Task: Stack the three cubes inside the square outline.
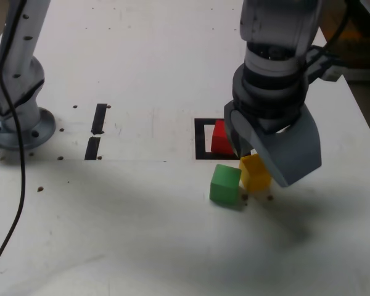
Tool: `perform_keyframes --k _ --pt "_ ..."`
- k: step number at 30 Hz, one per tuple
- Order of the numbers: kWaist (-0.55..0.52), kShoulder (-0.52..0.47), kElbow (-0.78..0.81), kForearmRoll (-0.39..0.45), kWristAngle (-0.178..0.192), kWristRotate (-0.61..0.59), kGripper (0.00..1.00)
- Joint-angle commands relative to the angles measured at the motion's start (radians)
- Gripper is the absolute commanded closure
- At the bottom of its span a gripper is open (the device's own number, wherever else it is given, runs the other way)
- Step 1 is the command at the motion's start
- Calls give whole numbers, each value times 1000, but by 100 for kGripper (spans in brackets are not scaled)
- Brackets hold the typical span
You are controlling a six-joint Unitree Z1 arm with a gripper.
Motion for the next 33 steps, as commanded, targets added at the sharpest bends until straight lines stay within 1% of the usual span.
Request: perform_keyframes --k 1,8,18,28,33 --pt "8 2 12 -8 1 -4 1" --pt "27 2 38 -23 2 -11 1" --pt "28 16 55 -51 -3 -25 2" --pt "32 18 83 -72 1 -45 2" --pt "33 23 98 -95 -16 -59 4"
